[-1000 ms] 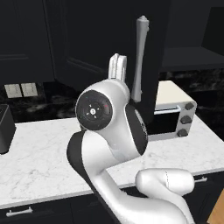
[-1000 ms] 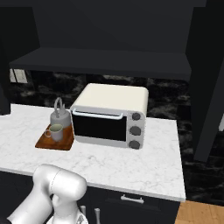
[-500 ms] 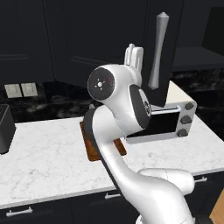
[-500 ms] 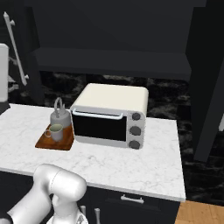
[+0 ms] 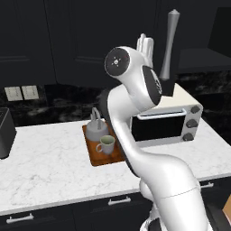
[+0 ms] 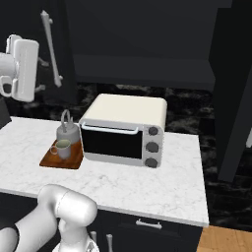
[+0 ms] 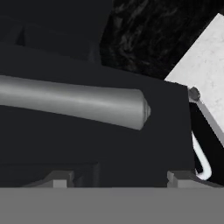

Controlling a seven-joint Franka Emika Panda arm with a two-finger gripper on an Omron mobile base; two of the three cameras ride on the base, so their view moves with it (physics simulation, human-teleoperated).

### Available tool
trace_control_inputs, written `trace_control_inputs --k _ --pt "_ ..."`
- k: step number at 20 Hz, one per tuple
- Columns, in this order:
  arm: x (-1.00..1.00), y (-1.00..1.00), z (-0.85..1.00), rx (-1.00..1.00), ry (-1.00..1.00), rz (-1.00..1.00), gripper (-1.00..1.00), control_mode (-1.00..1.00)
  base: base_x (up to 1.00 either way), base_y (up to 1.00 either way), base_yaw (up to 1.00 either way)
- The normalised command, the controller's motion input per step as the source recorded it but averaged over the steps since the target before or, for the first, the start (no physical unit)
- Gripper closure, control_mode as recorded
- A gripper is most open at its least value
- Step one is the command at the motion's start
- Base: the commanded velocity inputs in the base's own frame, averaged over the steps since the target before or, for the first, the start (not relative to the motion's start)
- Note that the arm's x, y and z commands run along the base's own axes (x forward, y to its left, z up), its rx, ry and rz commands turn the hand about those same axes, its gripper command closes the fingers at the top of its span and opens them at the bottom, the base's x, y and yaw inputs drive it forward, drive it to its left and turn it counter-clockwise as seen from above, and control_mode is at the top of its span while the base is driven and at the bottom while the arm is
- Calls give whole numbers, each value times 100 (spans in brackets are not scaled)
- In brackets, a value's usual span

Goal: Pick the kettle from the counter and place it on the tray. Then pick the mug from the cabinet and place it on the tray. Then close the cabinet doors.

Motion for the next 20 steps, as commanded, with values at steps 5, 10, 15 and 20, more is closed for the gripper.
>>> trace_control_inputs --k 5,10,15,20 --pt "83 -9 -22 1 3 13 -100 -100 0 0 0" --pt "67 -2 -22 0 0 19 -100 -100 0 0 0" --pt "58 0 -16 0 0 26 -100 -100 0 0 0" --pt "62 5 -18 -1 7 27 -100 -100 0 0 0"
